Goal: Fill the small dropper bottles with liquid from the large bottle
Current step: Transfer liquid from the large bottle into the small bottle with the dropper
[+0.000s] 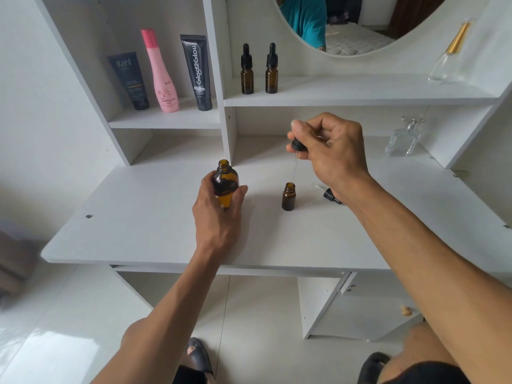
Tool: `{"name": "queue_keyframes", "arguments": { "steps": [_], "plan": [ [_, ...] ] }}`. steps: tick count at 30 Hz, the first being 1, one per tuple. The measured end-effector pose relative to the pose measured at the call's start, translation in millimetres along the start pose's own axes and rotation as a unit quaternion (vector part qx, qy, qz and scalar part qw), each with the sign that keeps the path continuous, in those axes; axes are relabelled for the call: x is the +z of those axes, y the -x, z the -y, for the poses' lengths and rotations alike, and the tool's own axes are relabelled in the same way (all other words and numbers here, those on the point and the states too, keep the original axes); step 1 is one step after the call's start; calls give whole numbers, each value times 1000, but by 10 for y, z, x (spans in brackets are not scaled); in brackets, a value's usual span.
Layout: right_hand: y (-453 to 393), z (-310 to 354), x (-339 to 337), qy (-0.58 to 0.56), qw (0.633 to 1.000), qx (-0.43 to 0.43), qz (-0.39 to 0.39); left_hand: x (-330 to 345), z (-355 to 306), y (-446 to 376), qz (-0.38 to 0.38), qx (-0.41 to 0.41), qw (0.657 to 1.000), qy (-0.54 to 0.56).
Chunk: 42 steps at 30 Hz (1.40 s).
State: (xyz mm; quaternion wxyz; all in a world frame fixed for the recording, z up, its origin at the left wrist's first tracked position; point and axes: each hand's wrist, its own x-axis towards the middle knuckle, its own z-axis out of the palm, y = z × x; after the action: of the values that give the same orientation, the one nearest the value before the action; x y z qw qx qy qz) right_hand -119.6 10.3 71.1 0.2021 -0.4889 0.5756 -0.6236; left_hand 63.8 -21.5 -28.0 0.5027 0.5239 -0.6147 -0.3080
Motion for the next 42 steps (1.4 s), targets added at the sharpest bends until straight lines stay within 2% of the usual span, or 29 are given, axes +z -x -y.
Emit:
{"name": "queue_keyframes", "arguments": {
  "steps": [32, 42],
  "plan": [
    [9, 30, 25, 13, 1000, -6, 6, -5, 7, -10, 4, 2, 1000, -11],
    [-21, 244, 1, -63, 998, -30, -8, -3, 6, -7, 3, -1, 1000, -8]
  ]
}}
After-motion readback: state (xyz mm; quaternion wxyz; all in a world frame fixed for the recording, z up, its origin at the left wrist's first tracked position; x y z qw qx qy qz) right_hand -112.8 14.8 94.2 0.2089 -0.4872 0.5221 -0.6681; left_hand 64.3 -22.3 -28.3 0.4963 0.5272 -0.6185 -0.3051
